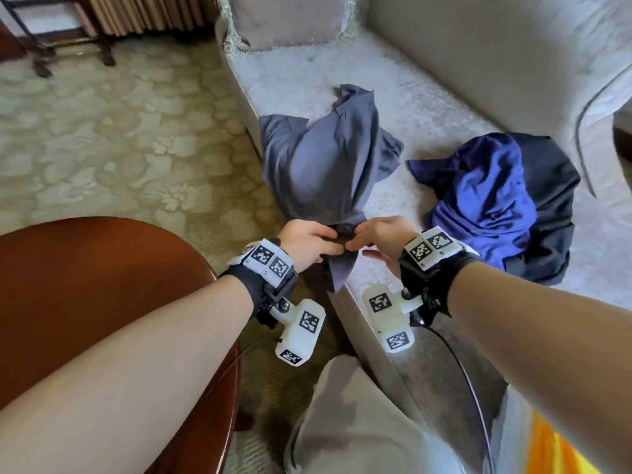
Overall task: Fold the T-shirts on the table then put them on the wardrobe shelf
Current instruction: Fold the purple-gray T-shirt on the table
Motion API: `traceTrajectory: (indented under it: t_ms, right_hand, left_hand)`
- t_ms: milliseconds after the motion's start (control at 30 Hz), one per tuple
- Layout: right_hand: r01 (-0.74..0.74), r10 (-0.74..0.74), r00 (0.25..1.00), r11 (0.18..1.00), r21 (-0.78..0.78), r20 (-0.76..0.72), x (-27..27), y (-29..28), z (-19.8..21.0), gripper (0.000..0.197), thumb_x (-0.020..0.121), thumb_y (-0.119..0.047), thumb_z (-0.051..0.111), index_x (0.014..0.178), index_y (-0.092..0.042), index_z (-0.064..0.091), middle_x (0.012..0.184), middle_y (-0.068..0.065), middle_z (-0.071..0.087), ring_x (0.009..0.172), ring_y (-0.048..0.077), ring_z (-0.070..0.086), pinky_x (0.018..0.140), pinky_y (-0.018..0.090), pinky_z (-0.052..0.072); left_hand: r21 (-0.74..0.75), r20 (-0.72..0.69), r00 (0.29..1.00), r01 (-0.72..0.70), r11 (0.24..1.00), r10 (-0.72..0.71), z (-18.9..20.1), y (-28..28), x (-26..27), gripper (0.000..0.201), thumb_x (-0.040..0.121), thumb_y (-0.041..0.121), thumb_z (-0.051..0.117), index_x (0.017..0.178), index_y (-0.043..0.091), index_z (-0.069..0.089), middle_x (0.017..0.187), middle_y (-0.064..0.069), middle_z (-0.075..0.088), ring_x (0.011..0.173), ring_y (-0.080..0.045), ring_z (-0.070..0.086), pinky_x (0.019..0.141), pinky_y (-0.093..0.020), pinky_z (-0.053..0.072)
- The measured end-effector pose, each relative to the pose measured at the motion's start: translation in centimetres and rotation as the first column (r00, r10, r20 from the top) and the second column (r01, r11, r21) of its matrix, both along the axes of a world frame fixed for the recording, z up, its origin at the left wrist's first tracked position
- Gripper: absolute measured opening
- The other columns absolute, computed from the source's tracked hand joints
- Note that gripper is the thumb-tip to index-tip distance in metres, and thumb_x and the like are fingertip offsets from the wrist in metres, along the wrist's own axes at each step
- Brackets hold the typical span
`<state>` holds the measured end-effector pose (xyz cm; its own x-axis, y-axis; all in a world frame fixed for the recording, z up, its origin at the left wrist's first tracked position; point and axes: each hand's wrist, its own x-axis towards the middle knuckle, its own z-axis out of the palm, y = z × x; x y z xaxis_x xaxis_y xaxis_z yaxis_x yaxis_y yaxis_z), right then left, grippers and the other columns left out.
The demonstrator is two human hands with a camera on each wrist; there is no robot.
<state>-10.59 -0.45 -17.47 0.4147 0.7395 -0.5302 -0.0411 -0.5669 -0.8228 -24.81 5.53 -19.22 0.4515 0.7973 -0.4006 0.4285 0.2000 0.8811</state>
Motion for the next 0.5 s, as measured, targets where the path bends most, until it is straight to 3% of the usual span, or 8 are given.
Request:
traceTrajectory:
  t_ms: [100, 200, 267, 367, 433, 500]
  right_hand:
    - [-0.03, 0.031, 0.999, 0.998, 0.064, -0.017, -1.5, -0.5, 4.1, 0.021, 0.065, 0.011, 0.072, 0.064, -0.009, 0.066, 0.069, 0.004, 0.065, 0.075, 0.017, 0.06, 0.077, 0.032, 0.054]
    - [-0.032, 0.042, 0.997, 0.986, 0.166, -0.058, -3.9, -1.0, 8.6, 0.033, 0.066, 0.017, 0.066, 0.05, -0.013, 0.065, 0.064, 0.006, 0.066, 0.073, 0.022, 0.064, 0.066, 0.03, 0.054]
    - [-0.042, 0.064, 0.995, 0.97, 0.238, -0.082, -5.7, -1.5, 12.0, 0.042, 0.068, 0.018, 0.063, 0.041, -0.014, 0.062, 0.058, 0.005, 0.065, 0.068, 0.022, 0.065, 0.06, 0.027, 0.053]
    - [-0.066, 0.097, 0.992, 0.94, 0.334, -0.076, -8.7, -2.4, 17.5, 0.034, 0.073, 0.016, 0.06, 0.052, -0.01, 0.057, 0.052, 0.005, 0.058, 0.055, 0.019, 0.058, 0.052, 0.024, 0.047]
    - [-0.1, 0.113, 0.994, 0.911, 0.4, -0.01, -11.1, -3.3, 21.4, 0.028, 0.075, 0.013, 0.062, 0.064, -0.013, 0.057, 0.062, 0.005, 0.056, 0.059, 0.018, 0.053, 0.059, 0.028, 0.047]
    - [-0.119, 0.128, 0.992, 0.874, 0.471, 0.011, -13.8, -4.5, 25.3, 0.023, 0.076, 0.011, 0.063, 0.076, -0.012, 0.055, 0.074, 0.007, 0.057, 0.066, 0.02, 0.056, 0.068, 0.033, 0.05]
  left_hand:
    - [0.008, 0.076, 0.994, -0.073, 0.997, 0.073, 3.0, -0.4, -1.9, 0.024, 0.07, 0.001, 0.082, 0.072, 0.012, 0.062, 0.065, -0.002, 0.058, 0.057, -0.015, 0.052, 0.045, -0.016, 0.041]
    - [0.036, 0.149, 0.986, -0.086, 0.996, 0.079, 7.9, -1.4, -3.9, 0.036, 0.066, -0.003, 0.08, 0.063, 0.015, 0.049, 0.061, -0.002, 0.051, 0.061, -0.019, 0.049, 0.048, -0.023, 0.04]
    - [0.08, 0.189, 0.977, -0.12, 0.99, 0.103, 11.8, -2.1, -5.4, 0.034, 0.061, -0.003, 0.081, 0.07, 0.017, 0.054, 0.068, -0.002, 0.055, 0.067, -0.02, 0.052, 0.054, -0.025, 0.041]
    - [0.172, 0.258, 0.959, -0.169, 0.971, 0.121, 17.1, -3.5, -8.4, 0.035, 0.069, -0.007, 0.079, 0.088, 0.018, 0.065, 0.093, -0.008, 0.07, 0.089, -0.024, 0.066, 0.079, -0.032, 0.053]
    - [0.235, 0.281, 0.955, -0.163, 0.958, 0.094, 20.2, -5.0, -10.6, 0.025, 0.077, -0.002, 0.075, 0.091, 0.018, 0.07, 0.101, -0.012, 0.072, 0.099, -0.029, 0.068, 0.091, -0.04, 0.052]
    - [0.261, 0.294, 0.952, -0.169, 0.95, 0.088, 23.2, -6.9, -12.9, 0.013, 0.085, 0.008, 0.071, 0.094, 0.017, 0.071, 0.102, -0.012, 0.073, 0.099, -0.03, 0.068, 0.088, -0.038, 0.052]
